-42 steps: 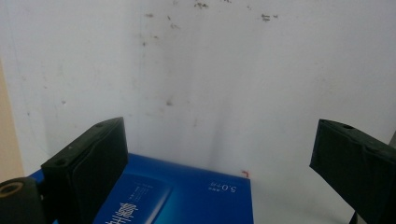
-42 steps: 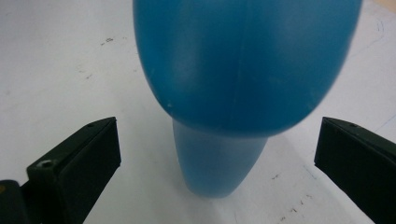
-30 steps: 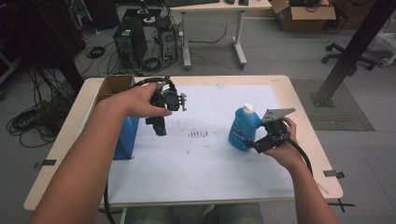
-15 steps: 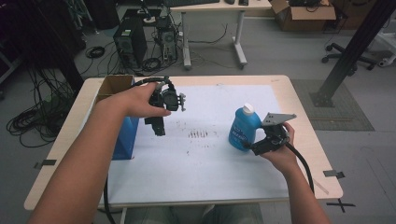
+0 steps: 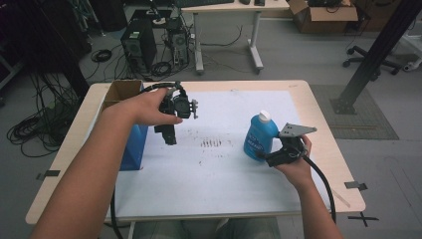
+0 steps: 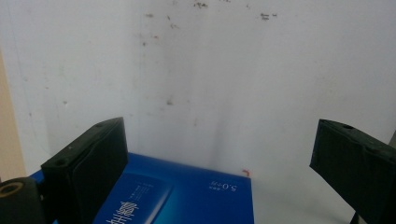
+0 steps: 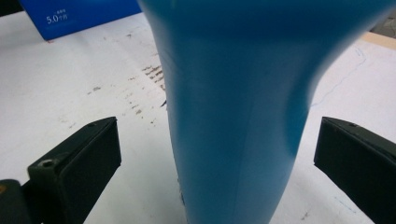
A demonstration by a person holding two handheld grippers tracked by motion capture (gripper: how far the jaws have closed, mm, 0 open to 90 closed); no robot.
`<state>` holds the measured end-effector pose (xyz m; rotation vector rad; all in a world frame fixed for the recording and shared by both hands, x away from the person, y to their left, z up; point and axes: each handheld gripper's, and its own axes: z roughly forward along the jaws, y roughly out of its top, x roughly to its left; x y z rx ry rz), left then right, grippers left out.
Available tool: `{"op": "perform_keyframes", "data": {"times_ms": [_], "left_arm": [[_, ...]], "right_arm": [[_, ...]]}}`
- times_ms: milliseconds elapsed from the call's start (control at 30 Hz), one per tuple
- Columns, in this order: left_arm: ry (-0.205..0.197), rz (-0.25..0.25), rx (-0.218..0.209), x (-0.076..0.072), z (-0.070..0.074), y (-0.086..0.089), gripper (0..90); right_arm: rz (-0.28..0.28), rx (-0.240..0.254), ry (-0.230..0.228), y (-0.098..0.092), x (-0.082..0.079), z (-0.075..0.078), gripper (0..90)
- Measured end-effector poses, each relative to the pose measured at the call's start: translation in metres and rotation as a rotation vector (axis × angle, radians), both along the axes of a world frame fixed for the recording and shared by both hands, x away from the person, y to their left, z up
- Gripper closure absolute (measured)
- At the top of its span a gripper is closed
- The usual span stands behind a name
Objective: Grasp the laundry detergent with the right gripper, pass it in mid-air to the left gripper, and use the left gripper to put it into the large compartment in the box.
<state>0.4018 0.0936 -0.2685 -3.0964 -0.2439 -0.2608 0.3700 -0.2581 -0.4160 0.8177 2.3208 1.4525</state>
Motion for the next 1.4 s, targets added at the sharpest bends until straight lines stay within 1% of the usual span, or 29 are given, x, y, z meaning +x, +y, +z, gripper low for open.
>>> {"op": "perform_keyframes", "data": {"times_ms": [33, 200, 500, 667, 767, 800, 1100, 1167, 1300, 1400], "left_arm": [[0.003, 0.001, 0.005, 0.0, 0.0, 0.0, 4.4], [-0.003, 0.002, -0.005, 0.0, 0.002, 0.001, 4.4], [-0.006, 0.001, -0.009, -0.001, 0.002, 0.003, 4.4], [-0.007, 0.002, -0.008, -0.001, 0.002, 0.002, 4.4], [-0.008, 0.0, -0.011, -0.001, 0.002, 0.002, 4.4], [-0.008, 0.002, -0.01, -0.001, 0.002, 0.001, 4.4], [-0.007, 0.004, -0.008, 0.0, 0.002, 0.002, 4.4], [-0.007, 0.004, -0.008, 0.0, 0.002, 0.001, 4.4], [-0.007, 0.003, -0.005, -0.001, 0.002, 0.001, 4.4], [-0.008, 0.001, -0.01, -0.001, 0.002, 0.001, 4.4]], "right_arm": [[-0.002, 0.008, -0.001, 0.0, 0.0, 0.0, 1.0], [-0.012, 0.025, -0.016, 0.001, 0.0, -0.002, 2.4], [-0.056, 0.068, -0.05, 0.002, 0.0, -0.007, 6.5], [-0.079, 0.076, -0.059, 0.003, 0.002, -0.01, 7.6], [-0.075, 0.087, -0.057, 0.003, 0.002, -0.011, 9.0], [-0.075, 0.086, -0.061, 0.004, 0.003, -0.011, 10.5], [-0.081, 0.096, -0.065, 0.005, 0.004, -0.013, 13.6], [-0.074, 0.101, -0.071, 0.005, 0.004, -0.013, 16.4], [-0.079, 0.105, -0.073, 0.006, 0.005, -0.014, 17.0], [-0.075, 0.109, -0.072, 0.006, 0.005, -0.014, 19.3]]}}
